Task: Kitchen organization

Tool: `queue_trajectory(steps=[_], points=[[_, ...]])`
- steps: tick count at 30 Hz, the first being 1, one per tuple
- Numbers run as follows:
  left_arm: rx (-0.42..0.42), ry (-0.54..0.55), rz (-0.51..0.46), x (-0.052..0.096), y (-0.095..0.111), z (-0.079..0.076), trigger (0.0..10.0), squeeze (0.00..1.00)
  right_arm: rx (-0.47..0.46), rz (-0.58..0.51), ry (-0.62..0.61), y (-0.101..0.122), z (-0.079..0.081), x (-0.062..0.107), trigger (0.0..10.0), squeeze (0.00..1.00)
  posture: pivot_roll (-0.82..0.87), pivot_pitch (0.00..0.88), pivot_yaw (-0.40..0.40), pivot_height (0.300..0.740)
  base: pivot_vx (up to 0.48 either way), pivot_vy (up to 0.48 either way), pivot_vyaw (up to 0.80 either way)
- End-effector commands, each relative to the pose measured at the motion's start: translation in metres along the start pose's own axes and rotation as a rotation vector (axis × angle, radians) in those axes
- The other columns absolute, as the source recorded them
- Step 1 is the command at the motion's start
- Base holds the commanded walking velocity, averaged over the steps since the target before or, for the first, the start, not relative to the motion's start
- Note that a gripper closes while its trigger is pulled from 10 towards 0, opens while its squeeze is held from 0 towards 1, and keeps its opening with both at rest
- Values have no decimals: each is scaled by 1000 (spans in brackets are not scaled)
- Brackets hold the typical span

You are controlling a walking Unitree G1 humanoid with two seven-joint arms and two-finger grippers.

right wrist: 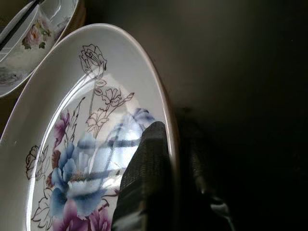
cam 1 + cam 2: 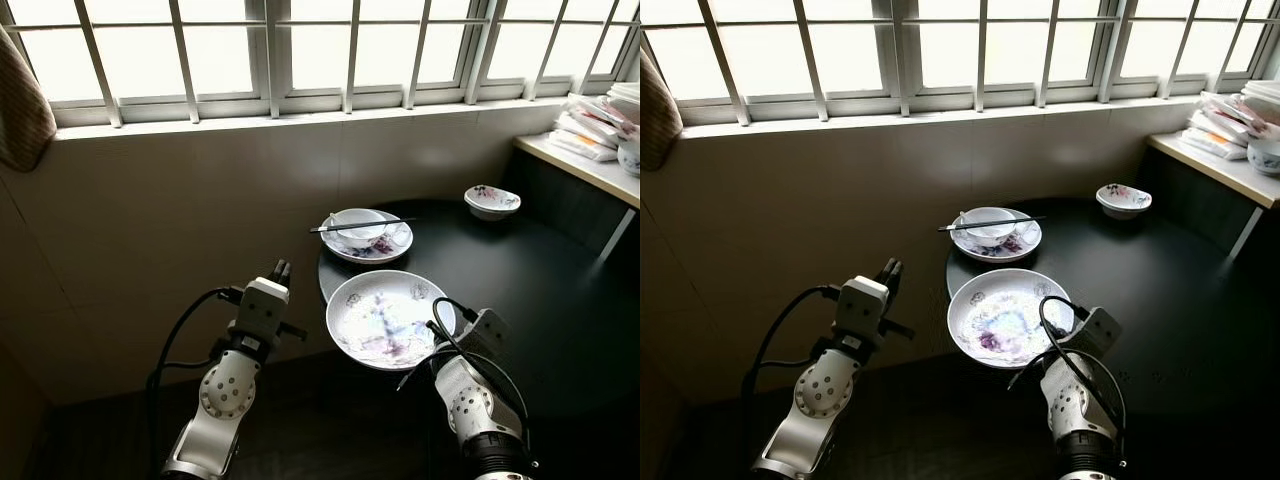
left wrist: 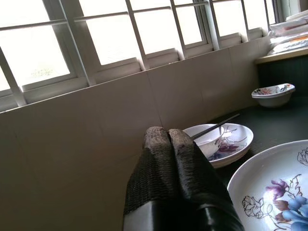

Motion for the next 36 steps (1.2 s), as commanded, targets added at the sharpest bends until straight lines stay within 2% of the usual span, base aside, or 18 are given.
queue_trajectory(steps=[1,4,5,7,8,10,14,17,18,20,27,32,34,36], points=[[4,-4,19,0,-4,-1,10000,0,7,-38,71,10,23,6,0,0,47,0,-22,740,0,0,0],[7,-4,19,0,-4,-1,10000,0,19,-91,149,21,42,12,0,0,45,0,-21,740,0,0,0],[7,-4,19,0,-4,-1,10000,0,19,-91,149,21,42,12,0,0,45,0,-21,740,0,0,0],[11,-2,19,0,-4,-1,10000,0,58,-161,232,33,62,22,0,0,44,0,-21,740,0,0,0],[11,-2,19,0,-4,-1,10000,0,58,-161,232,33,62,22,0,0,44,0,-21,740,0,0,0],[16,0,18,0,-4,-1,10000,0,91,-187,294,35,74,29,0,0,43,0,-21,740,0,0,0],[20,4,25,0,-6,0,10000,0,101,-203,365,36,85,37,0,0,45,0,-22,740,0,0,0],[21,6,26,0,-6,1,10000,0,104,-208,375,36,87,39,0,0,47,0,-22,740,0,0,0],[20,9,35,0,-8,2,10000,0,142,-235,408,40,94,43,0,0,49,0,-22,740,0,0,800],[19,9,41,0,-9,2,10000,0,159,-247,426,41,97,45,0,0,48,0,-22,740,0,0,800],[16,13,56,1,-12,3,10000,0,310,-332,533,44,114,60,0,0,47,0,-23,740,0,480,800],[16,19,50,0,-11,4,10000,0,347,-344,543,42,115,62,0,0,44,0,-21,740,0,465,800],[-13,15,39,0,-9,4,10000,0,357,-349,546,42,115,62,0,0,45,0,-21,740,0,0,800],[-7,23,23,0,-7,5,10000,0,368,-354,552,41,115,63,0,0,44,0,-21,740,0,0,800]])
Point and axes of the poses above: a point about 5 cm out from each wrist's last joint towards the gripper, its own x axis pointing back from the gripper into the wrist, its own y axis along the axis of the wrist's last joint, z = x × y, the point moved 6 cm from there along -x, pointing out of the wrist towards the gripper, and after that the axes turned 7 degrees about -x, right-handed, at the moved point
